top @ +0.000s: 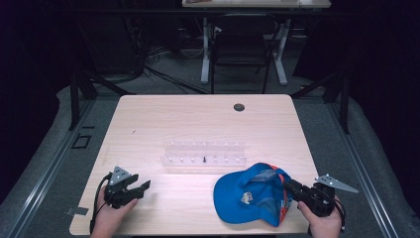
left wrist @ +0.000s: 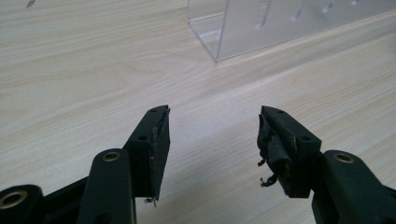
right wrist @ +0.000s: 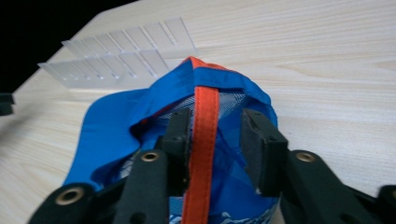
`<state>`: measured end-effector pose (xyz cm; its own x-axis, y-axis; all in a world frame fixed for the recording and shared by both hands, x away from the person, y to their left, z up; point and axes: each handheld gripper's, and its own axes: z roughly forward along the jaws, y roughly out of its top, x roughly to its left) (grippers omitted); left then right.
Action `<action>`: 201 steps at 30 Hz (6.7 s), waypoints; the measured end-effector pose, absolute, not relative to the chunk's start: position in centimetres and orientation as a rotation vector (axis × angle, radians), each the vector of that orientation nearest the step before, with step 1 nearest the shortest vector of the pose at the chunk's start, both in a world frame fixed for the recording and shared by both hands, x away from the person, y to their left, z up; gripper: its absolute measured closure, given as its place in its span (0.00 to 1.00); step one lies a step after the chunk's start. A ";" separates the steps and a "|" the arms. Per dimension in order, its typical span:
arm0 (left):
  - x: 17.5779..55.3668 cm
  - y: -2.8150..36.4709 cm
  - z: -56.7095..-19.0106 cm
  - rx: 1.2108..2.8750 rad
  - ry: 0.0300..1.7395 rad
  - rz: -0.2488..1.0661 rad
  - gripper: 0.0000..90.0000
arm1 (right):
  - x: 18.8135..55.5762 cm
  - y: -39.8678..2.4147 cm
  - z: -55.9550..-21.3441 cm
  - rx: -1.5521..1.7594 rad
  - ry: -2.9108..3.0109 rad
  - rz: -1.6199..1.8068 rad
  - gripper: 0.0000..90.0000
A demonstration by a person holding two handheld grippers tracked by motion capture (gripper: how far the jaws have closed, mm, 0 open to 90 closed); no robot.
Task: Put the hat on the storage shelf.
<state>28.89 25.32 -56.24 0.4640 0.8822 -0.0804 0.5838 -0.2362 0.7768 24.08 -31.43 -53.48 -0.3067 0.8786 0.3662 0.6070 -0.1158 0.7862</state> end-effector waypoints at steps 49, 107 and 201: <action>28.4 25.3 -55.8 1.936 1.218 0.470 0.53 | 25.8 -29.4 -48.4 1.785 2.162 1.069 0.70; 28.5 24.9 -56.0 1.958 1.212 0.463 0.53 | 29.8 -30.6 -50.2 2.058 2.406 0.924 0.74; 28.4 24.8 -56.1 1.968 1.207 0.475 0.53 | 31.6 -26.1 -36.9 2.211 2.542 0.913 0.87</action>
